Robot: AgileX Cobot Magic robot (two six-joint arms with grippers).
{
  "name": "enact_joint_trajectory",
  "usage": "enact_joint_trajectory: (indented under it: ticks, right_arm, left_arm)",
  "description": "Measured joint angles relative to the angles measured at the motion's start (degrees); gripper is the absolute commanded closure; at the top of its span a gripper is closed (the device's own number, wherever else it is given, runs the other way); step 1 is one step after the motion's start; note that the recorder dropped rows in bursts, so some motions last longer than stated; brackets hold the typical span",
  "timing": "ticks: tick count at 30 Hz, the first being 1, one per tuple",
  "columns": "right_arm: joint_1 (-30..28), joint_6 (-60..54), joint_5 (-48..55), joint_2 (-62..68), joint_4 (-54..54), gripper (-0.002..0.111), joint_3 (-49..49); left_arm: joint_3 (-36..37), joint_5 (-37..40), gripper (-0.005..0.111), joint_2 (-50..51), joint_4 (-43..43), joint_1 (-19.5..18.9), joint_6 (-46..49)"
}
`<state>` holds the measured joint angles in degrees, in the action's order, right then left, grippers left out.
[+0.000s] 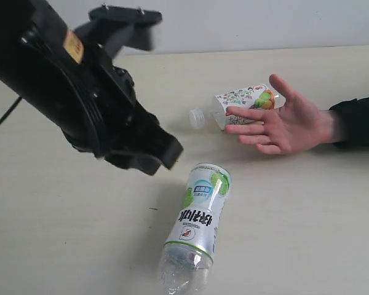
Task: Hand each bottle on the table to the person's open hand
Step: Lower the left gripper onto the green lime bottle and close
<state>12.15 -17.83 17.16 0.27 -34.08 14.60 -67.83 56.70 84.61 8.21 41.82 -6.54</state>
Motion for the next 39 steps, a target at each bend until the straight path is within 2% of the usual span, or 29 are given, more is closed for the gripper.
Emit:
enact_joint_trajectory:
  ticks: [5, 9, 11, 15, 20, 32, 39]
  right_arm:
    - [0.0, 0.0, 0.0, 0.0, 0.0, 0.108, 0.0]
    - [0.0, 0.0, 0.0, 0.0, 0.0, 0.108, 0.0]
    - [0.0, 0.0, 0.0, 0.0, 0.0, 0.108, 0.0]
    - [0.0, 0.0, 0.0, 0.0, 0.0, 0.108, 0.0]
    - [0.0, 0.0, 0.0, 0.0, 0.0, 0.108, 0.0]
    - [0.0, 0.0, 0.0, 0.0, 0.0, 0.108, 0.0]
    - [0.0, 0.0, 0.0, 0.0, 0.0, 0.108, 0.0]
  left_arm:
    - [0.0, 0.0, 0.044, 4.8, -6.4, 7.8, -7.1]
    - [0.0, -0.9, 0.042, 7.4, -6.8, 12.0, -10.8]
    - [0.0, -1.9, 0.042, 8.5, -6.8, 12.8, -12.9]
    - [-0.1, -2.6, 0.041, 11.2, -7.1, 13.1, -16.3]
    - [-1.9, -2.5, 0.033, 14.5, -7.1, 13.2, -17.2]
    - [-10.8, -1.5, 0.033, 22.7, -8.2, 13.2, -21.1]
    - [-14.4, 1.0, 0.033, 27.4, -12.5, 13.2, -25.5]
